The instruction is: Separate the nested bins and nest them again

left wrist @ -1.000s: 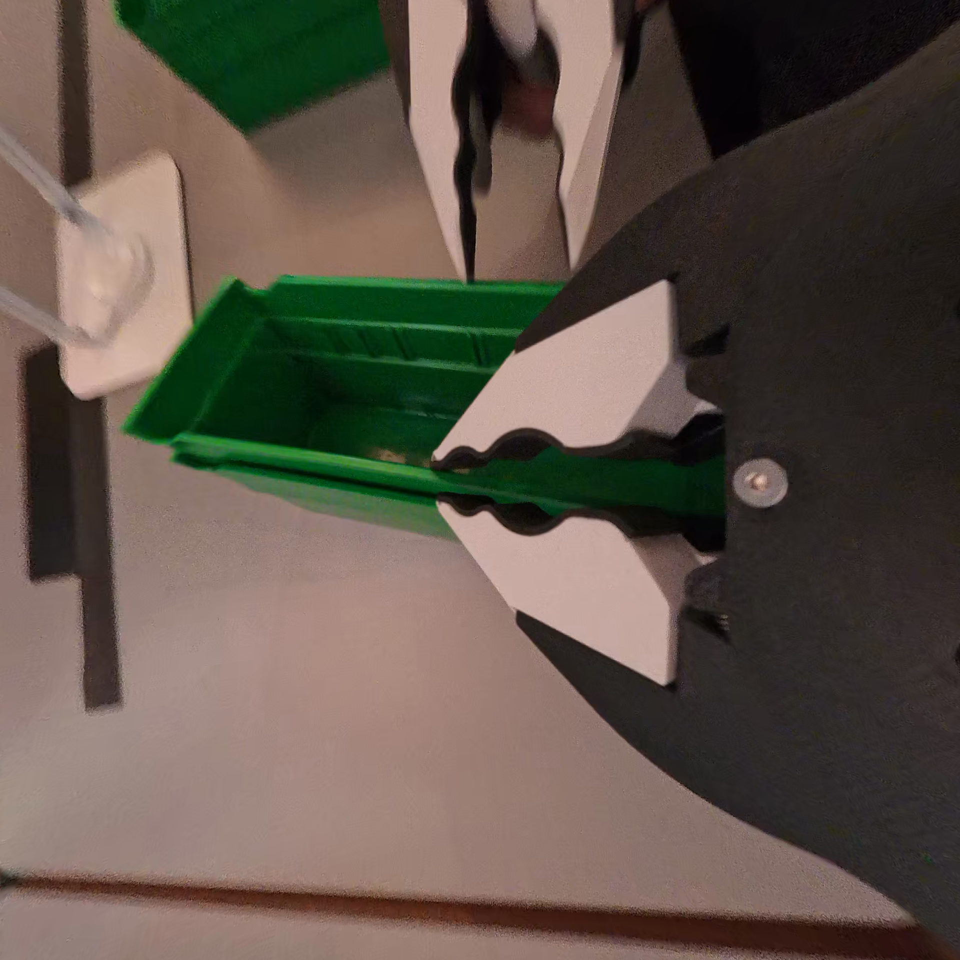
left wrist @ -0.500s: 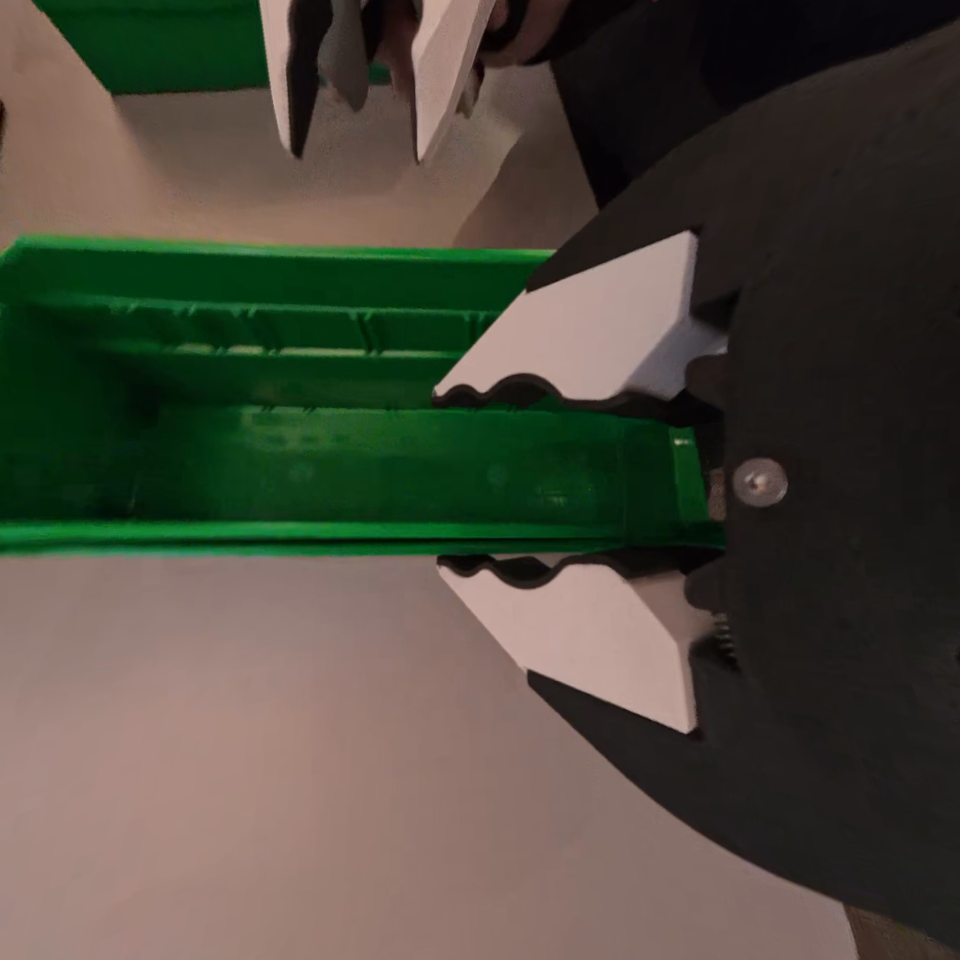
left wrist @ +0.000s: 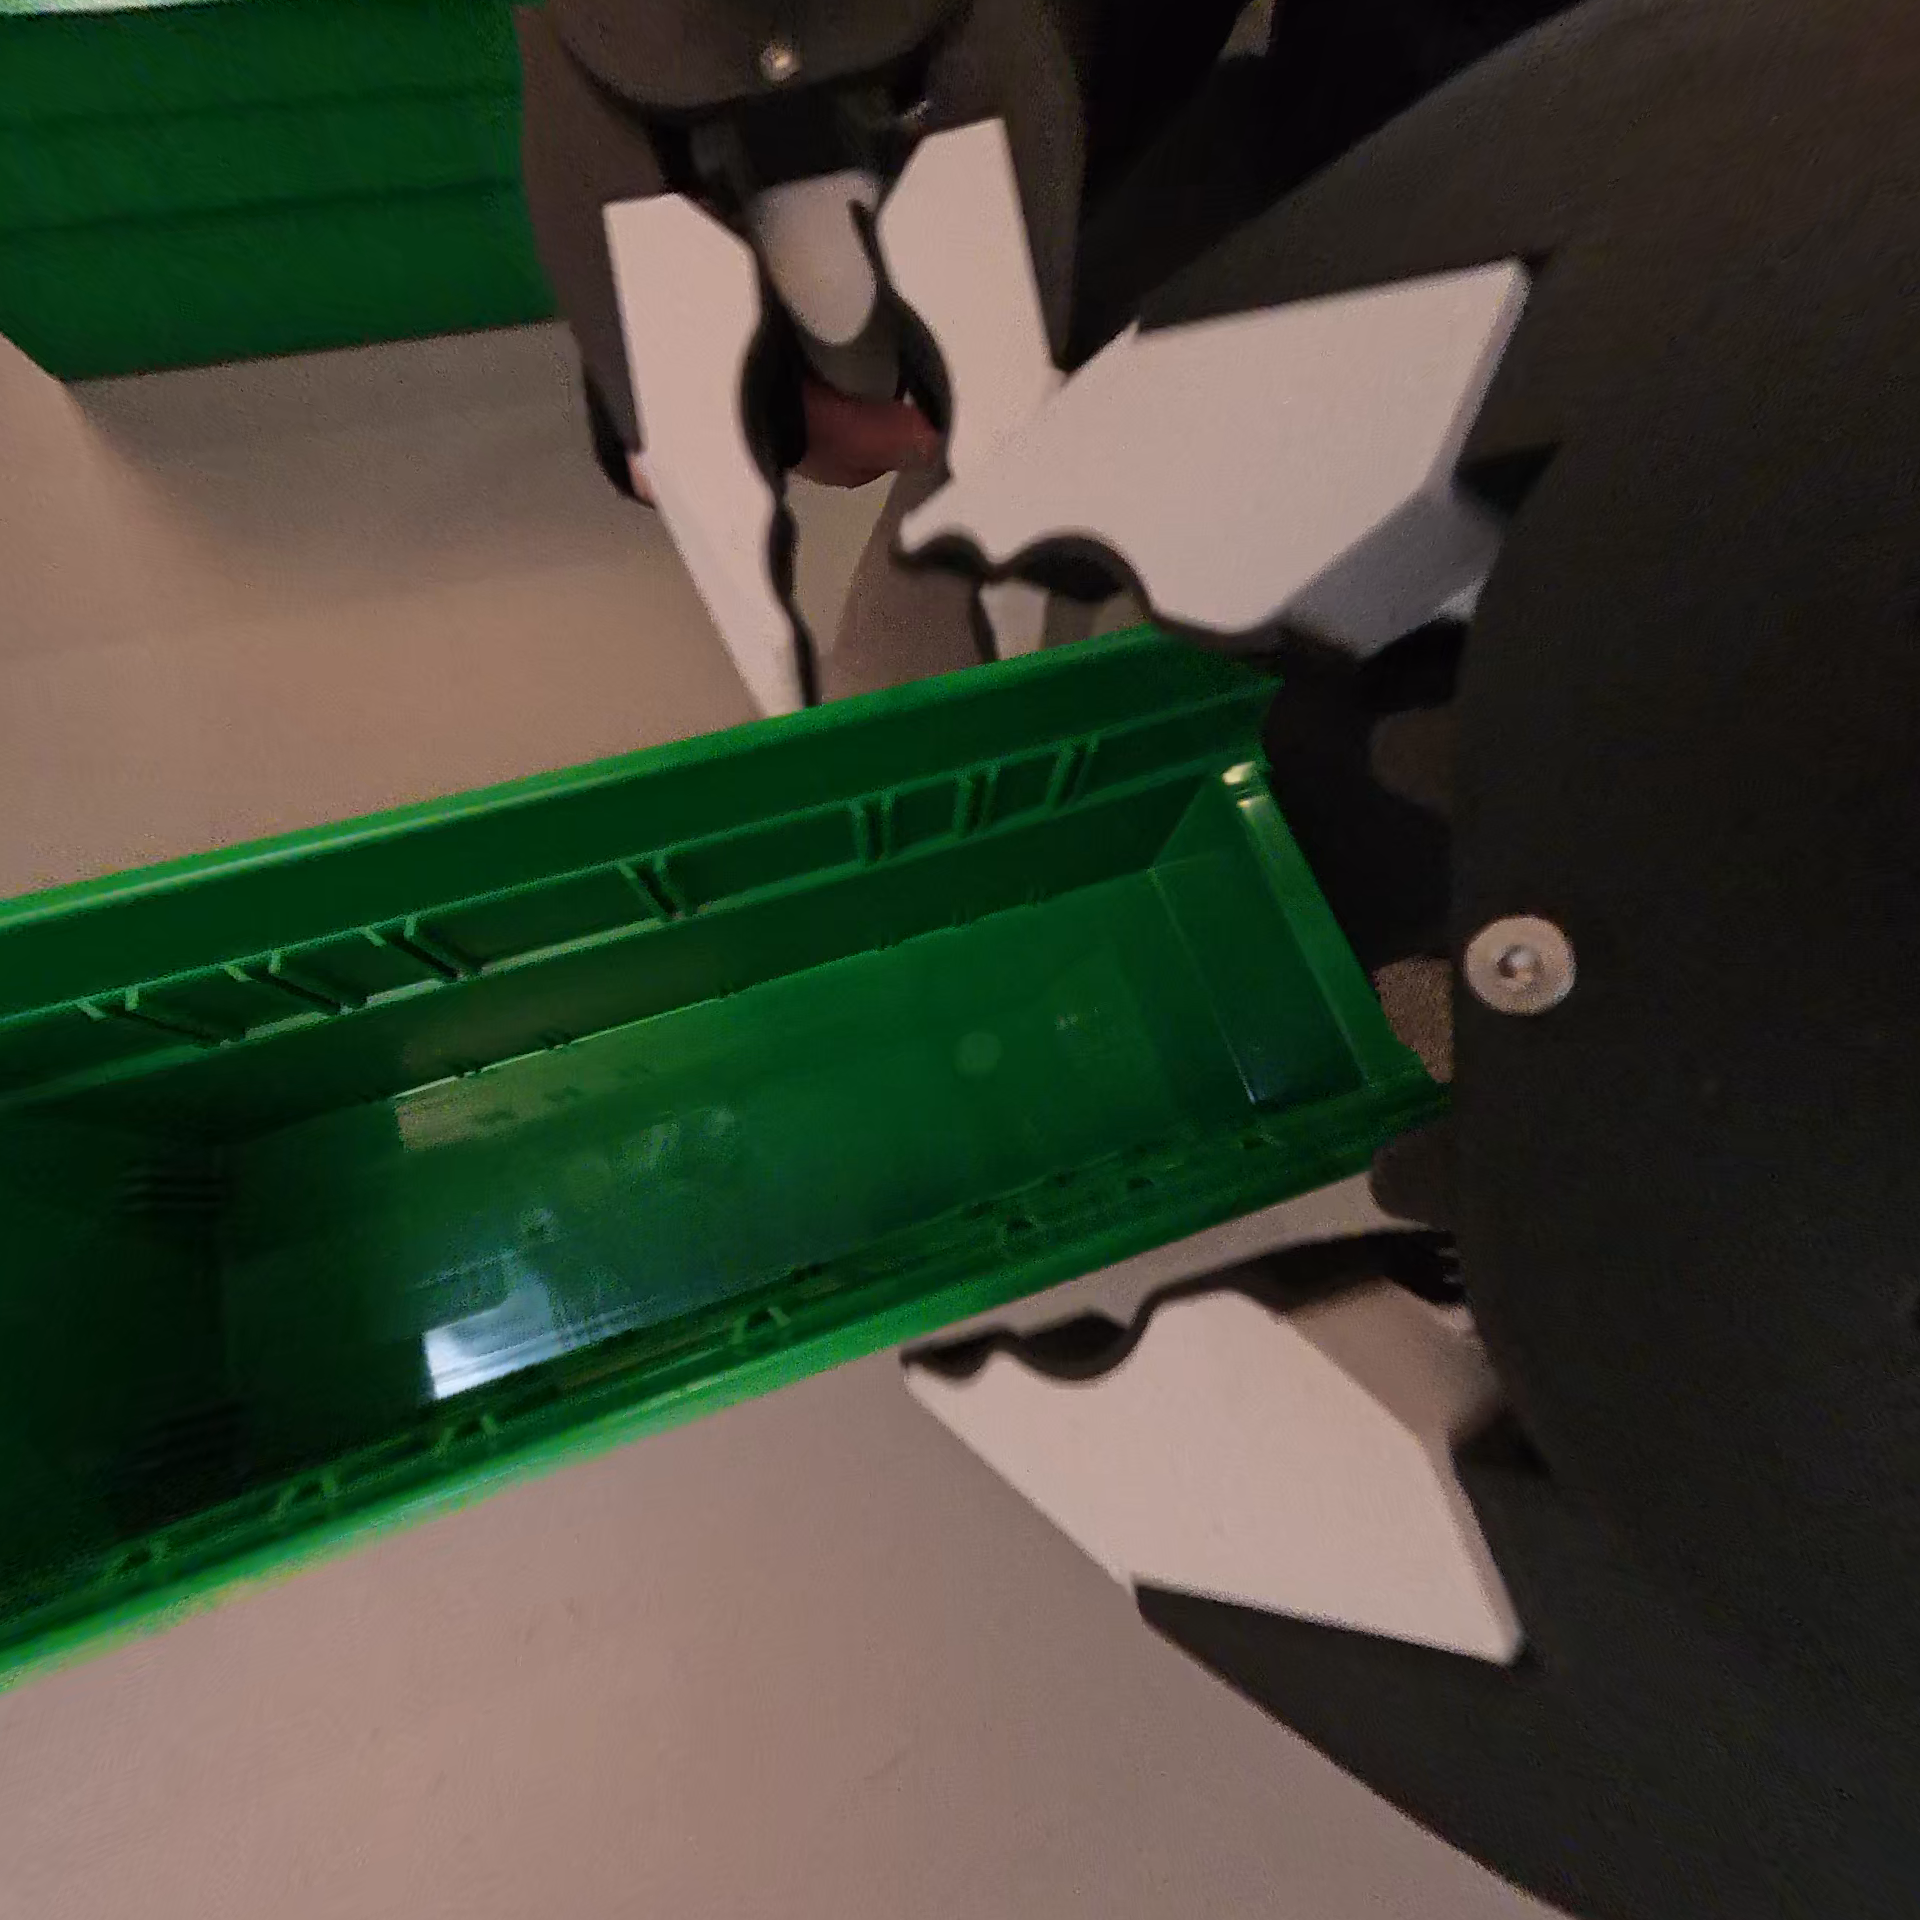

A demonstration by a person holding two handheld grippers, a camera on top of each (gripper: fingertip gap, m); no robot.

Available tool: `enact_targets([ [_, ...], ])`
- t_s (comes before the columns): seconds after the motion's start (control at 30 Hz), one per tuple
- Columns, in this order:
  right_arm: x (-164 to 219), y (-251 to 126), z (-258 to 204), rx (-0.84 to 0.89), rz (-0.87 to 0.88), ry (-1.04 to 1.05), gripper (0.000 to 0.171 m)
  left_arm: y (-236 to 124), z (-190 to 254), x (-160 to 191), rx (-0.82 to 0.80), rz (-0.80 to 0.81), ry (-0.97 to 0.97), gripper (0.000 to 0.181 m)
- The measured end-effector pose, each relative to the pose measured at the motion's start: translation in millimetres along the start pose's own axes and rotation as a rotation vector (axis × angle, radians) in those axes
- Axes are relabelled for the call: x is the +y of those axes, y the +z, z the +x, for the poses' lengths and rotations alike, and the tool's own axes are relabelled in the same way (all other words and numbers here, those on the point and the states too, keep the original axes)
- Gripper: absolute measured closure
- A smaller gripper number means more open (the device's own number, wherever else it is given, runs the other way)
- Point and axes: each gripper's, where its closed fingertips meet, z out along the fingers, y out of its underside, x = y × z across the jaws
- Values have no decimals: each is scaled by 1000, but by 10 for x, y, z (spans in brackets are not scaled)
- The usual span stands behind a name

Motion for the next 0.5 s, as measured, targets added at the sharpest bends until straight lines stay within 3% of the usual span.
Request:
enact_targets([
  [0.1, -3, 80, -105, -31, 5, -63, 136, 78, -62, -31, -95, -48, 42, 23],
  [0.17, 13, 130, -118, -29, -10, -73, 126, 133, -88, -57, -101, -79, 35, 23],
  [0.23, 80, 176, -99, -27, -37, -82, 128, 163, -196, -51, -133, -132, 24, 23],
  [0.33, 137, 221, -110, -51, -40, -69, 133, 214, -291, -122, -144, -151, 13, 45],
  [0.5, 48, 190, -7, -24, 14, -47, 138, 232, -292, -179, -128, -154, -3, 58],
])
